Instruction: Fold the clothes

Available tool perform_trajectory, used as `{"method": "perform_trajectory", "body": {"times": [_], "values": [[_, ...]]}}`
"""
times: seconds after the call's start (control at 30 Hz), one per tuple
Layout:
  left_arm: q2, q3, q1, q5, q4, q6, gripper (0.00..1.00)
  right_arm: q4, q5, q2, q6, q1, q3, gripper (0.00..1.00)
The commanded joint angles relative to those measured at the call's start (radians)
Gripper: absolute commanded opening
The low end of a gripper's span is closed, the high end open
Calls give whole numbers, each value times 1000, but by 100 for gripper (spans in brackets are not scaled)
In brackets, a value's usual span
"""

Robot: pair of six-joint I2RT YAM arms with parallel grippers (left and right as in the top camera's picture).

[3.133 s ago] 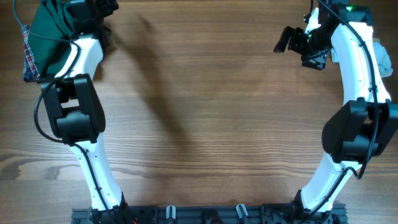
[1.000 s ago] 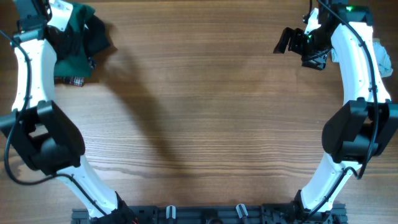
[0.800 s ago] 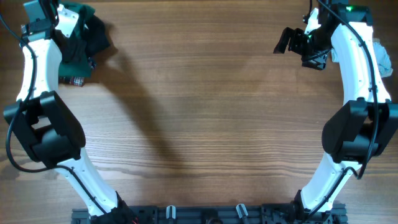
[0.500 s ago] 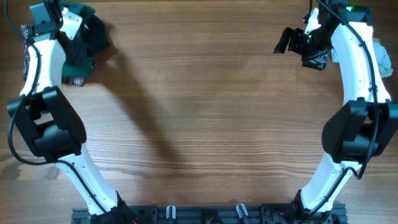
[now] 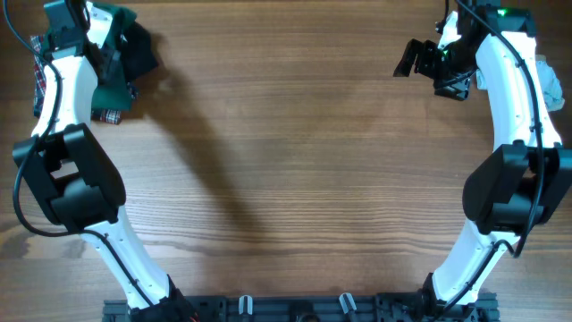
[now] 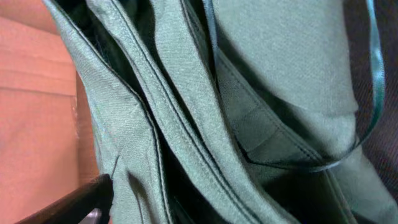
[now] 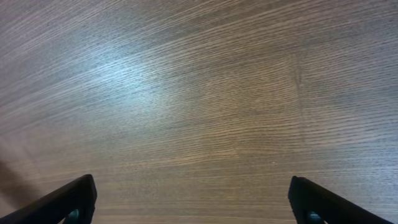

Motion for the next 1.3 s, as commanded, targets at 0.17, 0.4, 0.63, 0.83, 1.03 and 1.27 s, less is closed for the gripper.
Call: {"method": "perform_trajectory", "body": {"times": [0.17, 0.4, 0.63, 0.83, 1.03, 1.27], "values": [[12, -1, -8, -13, 7, -48, 38, -1, 13, -13, -18, 4, 10, 100], [1, -1, -53, -74, -16, -64, 19, -2, 13, -13, -17, 4, 10, 100], [-63, -1, -96, -156, -64, -68, 5, -5, 13, -13, -19, 4, 10, 100], [-80, -1, -97, -156, -167, -67, 4, -6, 13, -13, -19, 4, 10, 100], [-80, -1, -97, -156, -283, -63, 14, -5, 8, -13, -16, 4, 10, 100], [-80, -1, -97, -156, -328, -63, 56, -6, 8, -13, -16, 4, 10, 100]]}}
